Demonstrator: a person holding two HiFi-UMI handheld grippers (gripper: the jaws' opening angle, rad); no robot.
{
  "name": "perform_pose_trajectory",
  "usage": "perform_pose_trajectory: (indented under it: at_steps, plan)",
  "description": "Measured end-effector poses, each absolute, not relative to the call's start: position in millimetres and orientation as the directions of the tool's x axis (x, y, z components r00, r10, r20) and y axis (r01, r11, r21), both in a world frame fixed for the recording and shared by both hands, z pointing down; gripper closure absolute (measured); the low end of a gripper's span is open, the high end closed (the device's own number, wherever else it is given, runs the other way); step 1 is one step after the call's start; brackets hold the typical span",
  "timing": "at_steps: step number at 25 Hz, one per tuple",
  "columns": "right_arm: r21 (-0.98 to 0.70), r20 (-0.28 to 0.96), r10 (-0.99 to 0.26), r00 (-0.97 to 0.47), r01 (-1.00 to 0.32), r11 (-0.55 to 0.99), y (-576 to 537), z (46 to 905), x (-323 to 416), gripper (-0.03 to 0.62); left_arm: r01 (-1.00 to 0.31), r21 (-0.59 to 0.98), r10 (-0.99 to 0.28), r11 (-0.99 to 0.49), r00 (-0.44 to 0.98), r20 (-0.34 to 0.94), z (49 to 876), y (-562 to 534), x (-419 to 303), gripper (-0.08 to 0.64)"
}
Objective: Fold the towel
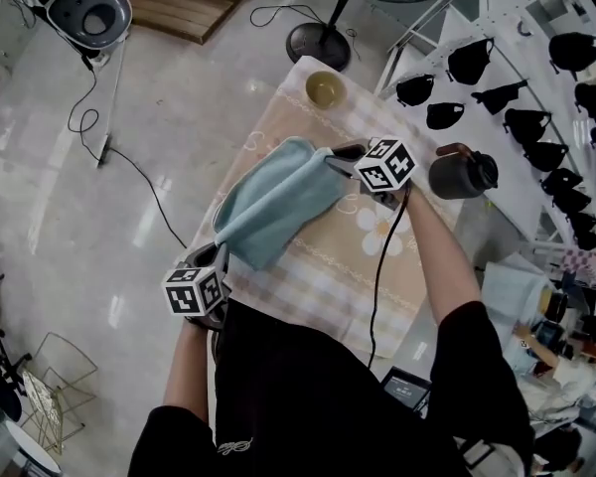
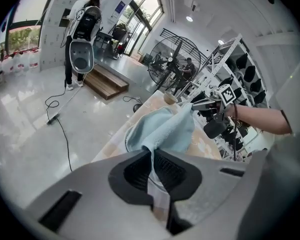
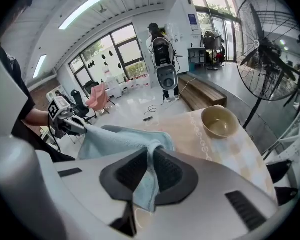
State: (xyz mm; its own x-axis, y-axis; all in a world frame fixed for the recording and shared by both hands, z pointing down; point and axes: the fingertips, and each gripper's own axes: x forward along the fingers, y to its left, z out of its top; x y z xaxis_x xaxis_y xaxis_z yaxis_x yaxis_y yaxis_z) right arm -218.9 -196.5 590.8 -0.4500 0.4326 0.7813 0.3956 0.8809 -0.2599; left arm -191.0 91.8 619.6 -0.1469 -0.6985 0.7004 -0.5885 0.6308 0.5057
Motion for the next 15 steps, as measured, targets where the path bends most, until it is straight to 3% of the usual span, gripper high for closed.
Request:
perform_pose_trajectory:
  at_steps: [15]
  plan:
    - [-0.220,0.831,0.359,-0.425,0.341,0.914,-192.2,624.9,-288.2,0.546,-0.595,0.547,-0.711,0.589,-0.060,0.701,642.1,96.0,-248.0,0.543]
